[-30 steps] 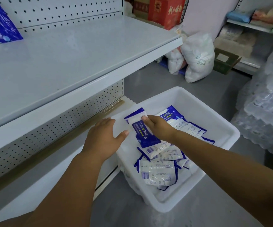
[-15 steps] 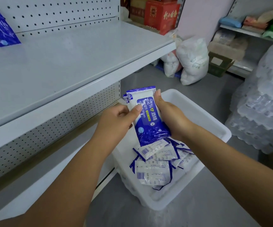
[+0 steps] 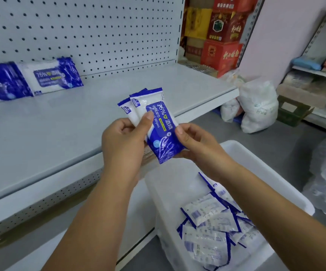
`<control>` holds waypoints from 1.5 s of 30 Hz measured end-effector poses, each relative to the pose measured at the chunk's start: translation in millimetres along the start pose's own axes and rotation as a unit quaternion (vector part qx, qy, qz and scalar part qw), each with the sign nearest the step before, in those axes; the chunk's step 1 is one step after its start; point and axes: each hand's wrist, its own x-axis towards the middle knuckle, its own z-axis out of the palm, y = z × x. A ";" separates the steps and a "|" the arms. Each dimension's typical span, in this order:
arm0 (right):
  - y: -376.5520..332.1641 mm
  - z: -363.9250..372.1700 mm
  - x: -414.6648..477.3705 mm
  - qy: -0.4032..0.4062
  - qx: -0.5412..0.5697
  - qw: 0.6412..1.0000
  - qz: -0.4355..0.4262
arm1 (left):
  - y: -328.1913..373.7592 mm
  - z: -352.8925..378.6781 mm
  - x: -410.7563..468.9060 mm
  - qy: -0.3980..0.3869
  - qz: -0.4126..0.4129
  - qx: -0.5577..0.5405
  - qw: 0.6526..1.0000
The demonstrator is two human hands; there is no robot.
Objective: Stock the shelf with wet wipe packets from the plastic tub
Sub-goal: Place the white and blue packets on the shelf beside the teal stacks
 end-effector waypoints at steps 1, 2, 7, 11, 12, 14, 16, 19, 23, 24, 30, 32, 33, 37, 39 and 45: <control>-2.7 9.2 6.2 -0.005 0.003 1.000 -0.005 | 3.6 -5.2 3.6 0.020 0.008 -0.019 1.000; -5.6 18.3 13.2 -0.009 0.002 1.000 -0.011 | 7.9 -10.8 6.9 0.038 0.017 -0.031 0.999; -28.9 63.6 45.6 -0.046 -0.026 0.997 -0.053 | 36.1 -50.0 25.4 0.103 0.066 -0.059 0.991; -44.0 105.0 73.4 -0.062 -0.002 0.995 -0.078 | 47.9 -84.2 47.6 0.133 0.114 -0.087 0.981; -45.5 115.6 82.0 -0.070 0.010 0.994 -0.080 | 49.1 -91.7 53.3 0.151 0.127 -0.086 0.977; -47.3 135.6 100.6 -0.088 0.027 0.993 -0.072 | 51.4 -108.8 66.9 0.210 0.152 -0.058 0.964; -48.6 152.1 121.6 -0.094 0.042 0.993 -0.053 | 53.2 -127.5 81.0 0.268 0.166 -0.031 0.948; -54.9 172.0 153.8 -0.063 0.048 0.996 -0.027 | 54.2 -152.8 97.4 0.348 0.151 -0.021 0.925; -67.4 194.3 200.9 -0.026 -0.031 0.996 -0.075 | 55.0 -171.9 106.9 0.419 0.152 0.000 0.895; -71.0 199.7 213.2 -0.020 -0.058 0.993 -0.099 | 54.2 -173.6 107.7 0.423 0.150 0.009 0.894; -68.5 221.8 278.7 -0.089 -0.191 0.962 -0.174 | 48.7 -181.6 110.8 0.413 0.112 -0.001 0.904; -57.1 223.6 294.7 -0.095 -0.206 0.955 -0.191 | 47.4 -185.3 111.2 0.417 0.106 -0.024 0.903; -51.1 224.0 300.8 -0.084 -0.203 0.954 -0.205 | 46.5 -186.4 111.6 0.419 0.105 -0.032 0.901; -32.2 226.9 311.1 -0.009 -0.155 0.962 -0.223 | 44.4 -184.4 114.8 0.409 0.106 -0.021 0.906; -27.4 227.3 315.1 0.014 -0.159 0.959 -0.235 | 43.9 -182.9 118.2 0.407 0.104 -0.019 0.907; -21.0 231.5 326.8 0.025 -0.196 0.946 -0.257 | 41.9 -187.2 118.4 0.397 0.098 -0.033 0.912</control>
